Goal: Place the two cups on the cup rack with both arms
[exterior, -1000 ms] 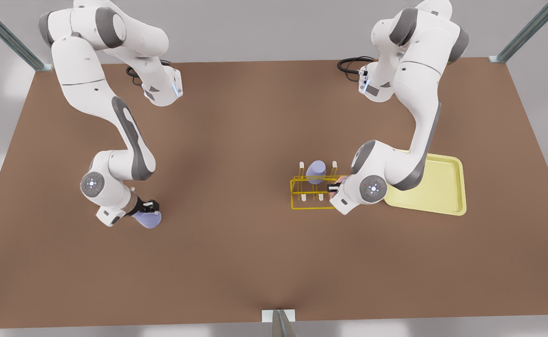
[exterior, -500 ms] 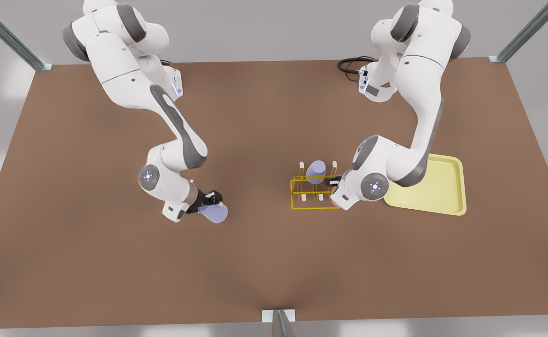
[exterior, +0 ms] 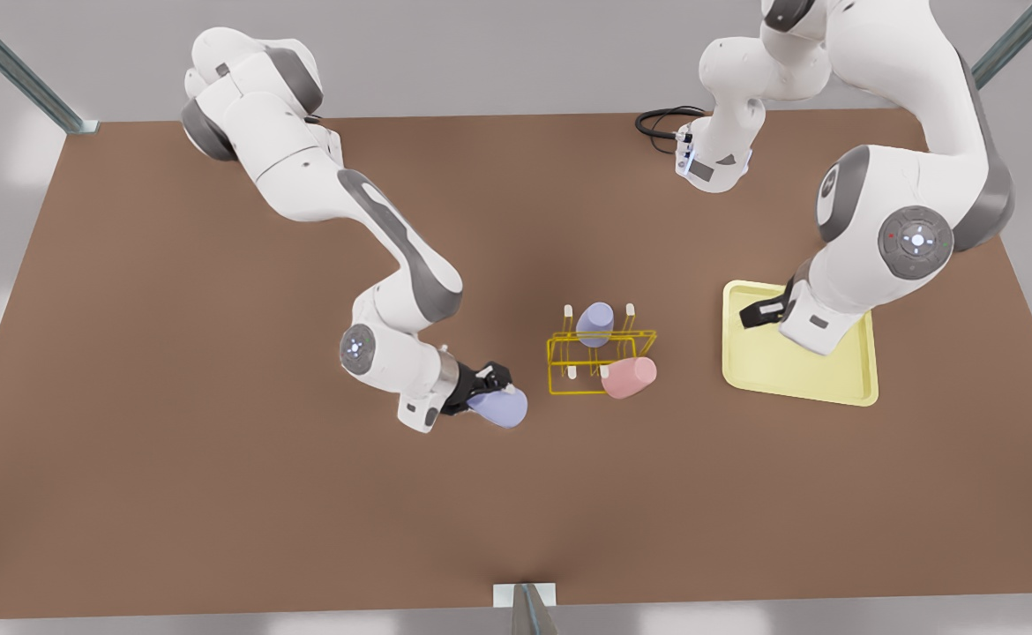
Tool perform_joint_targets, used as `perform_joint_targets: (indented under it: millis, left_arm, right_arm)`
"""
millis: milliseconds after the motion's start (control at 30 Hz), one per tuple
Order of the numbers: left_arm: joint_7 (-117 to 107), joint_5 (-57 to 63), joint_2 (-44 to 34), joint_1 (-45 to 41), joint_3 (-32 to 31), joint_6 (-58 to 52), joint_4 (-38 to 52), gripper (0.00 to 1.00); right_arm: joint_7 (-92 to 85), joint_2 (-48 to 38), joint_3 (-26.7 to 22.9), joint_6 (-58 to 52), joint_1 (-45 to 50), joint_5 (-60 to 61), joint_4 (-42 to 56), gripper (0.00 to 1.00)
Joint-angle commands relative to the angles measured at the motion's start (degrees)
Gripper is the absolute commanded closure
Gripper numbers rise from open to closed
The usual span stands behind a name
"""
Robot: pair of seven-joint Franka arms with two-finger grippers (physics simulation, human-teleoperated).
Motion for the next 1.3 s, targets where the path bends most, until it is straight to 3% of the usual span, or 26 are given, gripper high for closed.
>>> perform_joint_targets:
  millis: [0,800,833,867,1267]
  left_arm:
    - [22.1,0.7,-0.5,0.8,0.4,-2.7,0.0,0.0]
    - [22.1,1.0,-0.6,0.8,0.5,-8.0,3.1,0.0]
    - [22.2,1.1,-0.6,0.8,0.5,-8.0,3.1,0.0]
    - [22.2,1.2,-0.6,0.8,0.5,-8.0,3.1,0.0]
    - [22.2,1.1,-0.6,0.8,0.4,-8.2,3.2,0.0]
  right_arm:
    - [5.5,0.3,0.0,-2.1,1.1,3.1,0.8,0.2]
    - [5.4,4.9,0.0,-1.2,7.8,10.3,4.3,0.2]
    - [5.4,4.9,0.0,-1.2,7.8,10.3,4.3,0.15]
    - [5.4,5.0,0.0,-1.2,7.9,10.3,4.3,0.0]
    - [5.6,5.1,-0.2,-4.6,6.0,12.5,8.2,0.0]
